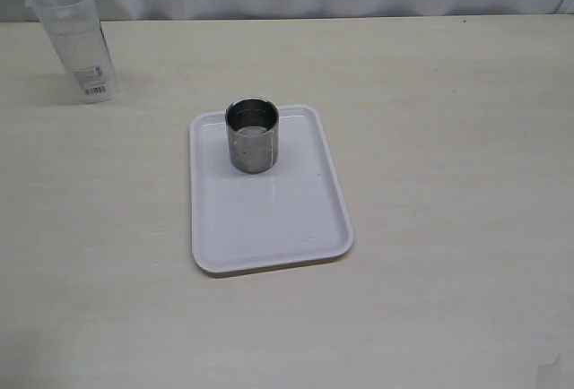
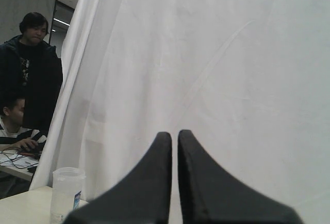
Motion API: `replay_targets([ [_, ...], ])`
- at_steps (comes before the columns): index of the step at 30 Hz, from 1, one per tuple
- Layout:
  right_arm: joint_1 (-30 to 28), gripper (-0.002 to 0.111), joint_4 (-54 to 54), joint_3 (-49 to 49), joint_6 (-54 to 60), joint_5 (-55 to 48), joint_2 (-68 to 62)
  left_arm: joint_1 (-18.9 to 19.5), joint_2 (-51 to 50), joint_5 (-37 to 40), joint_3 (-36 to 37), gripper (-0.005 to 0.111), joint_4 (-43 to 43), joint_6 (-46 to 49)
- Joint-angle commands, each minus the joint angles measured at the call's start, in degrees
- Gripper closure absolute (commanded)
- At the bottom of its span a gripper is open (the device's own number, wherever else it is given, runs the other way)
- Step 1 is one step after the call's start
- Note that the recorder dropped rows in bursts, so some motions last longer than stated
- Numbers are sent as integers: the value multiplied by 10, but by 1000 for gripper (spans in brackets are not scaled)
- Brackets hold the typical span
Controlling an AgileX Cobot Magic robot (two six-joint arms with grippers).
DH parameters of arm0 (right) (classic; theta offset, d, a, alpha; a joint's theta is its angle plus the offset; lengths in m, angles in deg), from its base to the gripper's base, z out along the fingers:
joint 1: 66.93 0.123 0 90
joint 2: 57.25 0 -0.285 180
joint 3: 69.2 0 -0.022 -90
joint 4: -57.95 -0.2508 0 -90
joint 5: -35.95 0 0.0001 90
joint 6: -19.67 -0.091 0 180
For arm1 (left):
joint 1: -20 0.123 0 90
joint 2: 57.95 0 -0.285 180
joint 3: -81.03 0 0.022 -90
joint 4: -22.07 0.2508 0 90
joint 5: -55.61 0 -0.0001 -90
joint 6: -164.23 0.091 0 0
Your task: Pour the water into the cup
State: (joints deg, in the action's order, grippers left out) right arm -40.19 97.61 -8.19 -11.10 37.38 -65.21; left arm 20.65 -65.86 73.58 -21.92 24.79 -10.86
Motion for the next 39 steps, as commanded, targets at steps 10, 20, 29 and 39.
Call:
replay_targets([
  [10,-1,104,-2,3,-1,-4,2,-4,1,-4,2,107,1,-2],
  [20,-1,104,-89,7,17,-14,2,-4,1,-4,2,107,1,-2],
  [29,-1,104,-262,59,260,46,2,-4,1,-4,2,107,1,-2],
  [39,-1,104,-458,162,511,214,2,-4,1,-4,2,107,-3,-2],
])
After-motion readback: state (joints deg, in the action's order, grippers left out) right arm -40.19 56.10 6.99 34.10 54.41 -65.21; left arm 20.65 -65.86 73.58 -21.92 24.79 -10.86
